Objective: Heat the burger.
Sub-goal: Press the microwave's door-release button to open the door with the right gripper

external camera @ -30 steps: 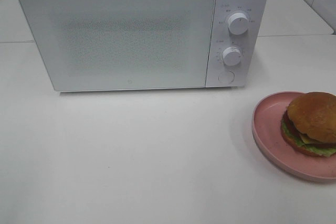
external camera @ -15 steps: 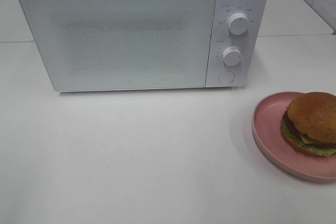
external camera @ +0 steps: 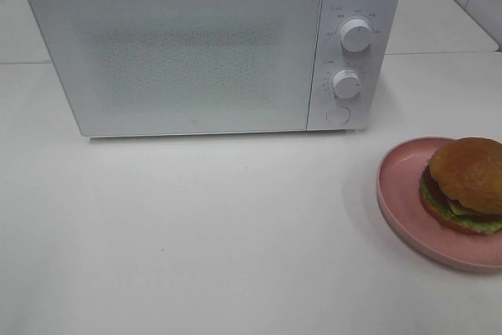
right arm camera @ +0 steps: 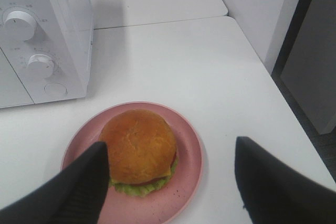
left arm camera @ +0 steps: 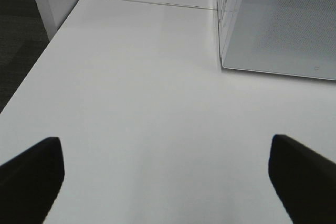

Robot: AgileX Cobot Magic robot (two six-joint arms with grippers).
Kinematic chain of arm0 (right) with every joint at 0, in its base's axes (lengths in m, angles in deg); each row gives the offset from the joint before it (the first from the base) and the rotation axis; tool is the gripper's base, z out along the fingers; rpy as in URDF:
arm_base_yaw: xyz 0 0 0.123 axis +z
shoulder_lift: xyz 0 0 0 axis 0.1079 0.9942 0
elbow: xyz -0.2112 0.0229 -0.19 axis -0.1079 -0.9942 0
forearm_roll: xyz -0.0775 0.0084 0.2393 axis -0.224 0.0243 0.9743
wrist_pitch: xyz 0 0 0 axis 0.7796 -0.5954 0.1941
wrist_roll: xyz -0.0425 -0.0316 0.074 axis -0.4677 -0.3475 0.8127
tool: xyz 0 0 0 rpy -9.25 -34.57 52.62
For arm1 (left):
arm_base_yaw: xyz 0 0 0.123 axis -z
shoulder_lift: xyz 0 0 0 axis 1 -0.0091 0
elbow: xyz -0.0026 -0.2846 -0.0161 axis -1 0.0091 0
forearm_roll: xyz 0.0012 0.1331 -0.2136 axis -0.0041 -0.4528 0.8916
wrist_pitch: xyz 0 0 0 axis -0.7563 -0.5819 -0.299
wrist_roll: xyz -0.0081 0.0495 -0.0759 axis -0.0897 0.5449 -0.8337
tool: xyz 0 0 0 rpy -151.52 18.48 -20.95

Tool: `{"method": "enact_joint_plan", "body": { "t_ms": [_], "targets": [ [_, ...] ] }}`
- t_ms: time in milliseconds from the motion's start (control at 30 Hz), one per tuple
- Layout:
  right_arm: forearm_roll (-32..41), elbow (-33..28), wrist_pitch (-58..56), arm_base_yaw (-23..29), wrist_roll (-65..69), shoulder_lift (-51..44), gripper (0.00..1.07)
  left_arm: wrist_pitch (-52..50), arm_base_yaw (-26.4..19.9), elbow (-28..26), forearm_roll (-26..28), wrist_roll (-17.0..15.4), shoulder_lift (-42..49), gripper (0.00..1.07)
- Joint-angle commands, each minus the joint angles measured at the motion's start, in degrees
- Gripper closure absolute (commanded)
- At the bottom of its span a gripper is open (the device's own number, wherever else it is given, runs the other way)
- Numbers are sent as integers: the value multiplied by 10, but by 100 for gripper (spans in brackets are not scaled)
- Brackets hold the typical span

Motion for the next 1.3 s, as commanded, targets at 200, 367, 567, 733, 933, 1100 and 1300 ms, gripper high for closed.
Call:
{"method": "enact_joint_plan", "body": {
  "t_ms": [200,367,567,733,933,1100,1300],
  "targets": [
    [2,3,106,-3,-5,157,41,-4,3,2,3,-1,14,9],
    [9,3,140,-3,-5,227,44,-4,3,2,3,-1,14,9],
    [48,3,201,-3,-6,319,57,-4,3,2,3,-1,14,9],
    [77,7,229,-3,-25,379,80,-4,3,2,3,-1,14,9],
    [159,36,218,-3,-74,434,107,-4,3,2,3,-1,14,9],
    [239,48,217,-3,-156,466,107,-4,3,2,3,-1,14,9],
    [310,49,222,44,-234,504,107,-4,3,2,3,-1,14,9]
  ]
}}
